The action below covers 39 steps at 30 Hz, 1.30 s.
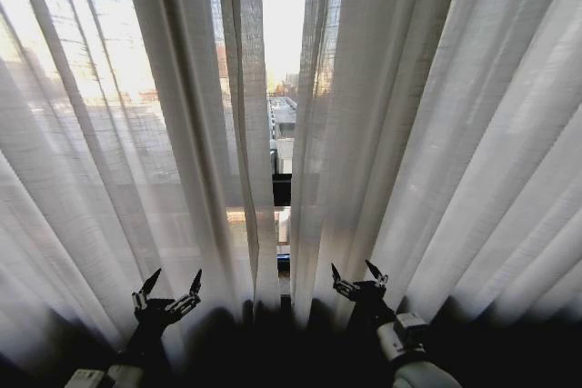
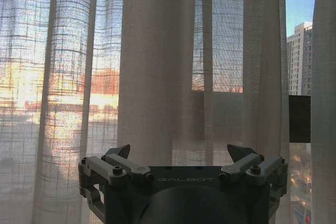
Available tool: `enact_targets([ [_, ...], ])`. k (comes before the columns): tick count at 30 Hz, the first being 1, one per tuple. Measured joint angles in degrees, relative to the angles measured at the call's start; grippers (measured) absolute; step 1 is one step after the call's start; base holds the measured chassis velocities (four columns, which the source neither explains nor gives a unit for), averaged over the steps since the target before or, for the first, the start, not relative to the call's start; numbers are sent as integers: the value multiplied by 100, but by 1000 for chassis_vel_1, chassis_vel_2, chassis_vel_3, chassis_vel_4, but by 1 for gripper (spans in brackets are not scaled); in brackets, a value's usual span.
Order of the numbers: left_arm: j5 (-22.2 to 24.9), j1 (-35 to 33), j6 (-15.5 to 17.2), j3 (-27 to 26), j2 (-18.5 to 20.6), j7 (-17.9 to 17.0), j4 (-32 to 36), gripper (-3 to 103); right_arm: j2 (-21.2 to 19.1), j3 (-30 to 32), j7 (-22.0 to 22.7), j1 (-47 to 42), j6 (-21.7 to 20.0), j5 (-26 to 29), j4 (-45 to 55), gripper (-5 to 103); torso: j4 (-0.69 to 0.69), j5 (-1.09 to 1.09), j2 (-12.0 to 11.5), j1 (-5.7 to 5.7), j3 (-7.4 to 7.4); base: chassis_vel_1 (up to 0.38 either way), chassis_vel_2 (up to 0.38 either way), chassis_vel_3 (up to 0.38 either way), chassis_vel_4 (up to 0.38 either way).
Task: Open the curtains by pulling them apart, changing their state from closed to fully open.
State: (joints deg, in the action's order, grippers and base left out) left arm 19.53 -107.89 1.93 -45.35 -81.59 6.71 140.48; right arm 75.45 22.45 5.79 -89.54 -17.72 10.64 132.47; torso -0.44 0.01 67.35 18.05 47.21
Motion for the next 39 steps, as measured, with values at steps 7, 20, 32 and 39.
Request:
enact_targets([
  [7,72,27,39,-181,2,-28,-23,100,-46,-445,142,636,-53,334,-531,100,1,1,8,-14,-6,28,-32,-22,25],
  [20,202,94,239,-577,0,-37,-104,100,151,-492,399,2056,42,579,-2205,100,0,1,2,-4,-1,3,-4,-3,4],
  [32,364,82,151,-727,19,-37,-114,100,307,-702,508,2874,-16,984,-2754,100,0,1,3,-6,-2,0,0,0,0],
  [39,363,54,112,-772,-62,-37,-117,100,485,-723,582,3309,100,974,-3130,99,1,0,3,-6,-2,0,0,0,0],
])
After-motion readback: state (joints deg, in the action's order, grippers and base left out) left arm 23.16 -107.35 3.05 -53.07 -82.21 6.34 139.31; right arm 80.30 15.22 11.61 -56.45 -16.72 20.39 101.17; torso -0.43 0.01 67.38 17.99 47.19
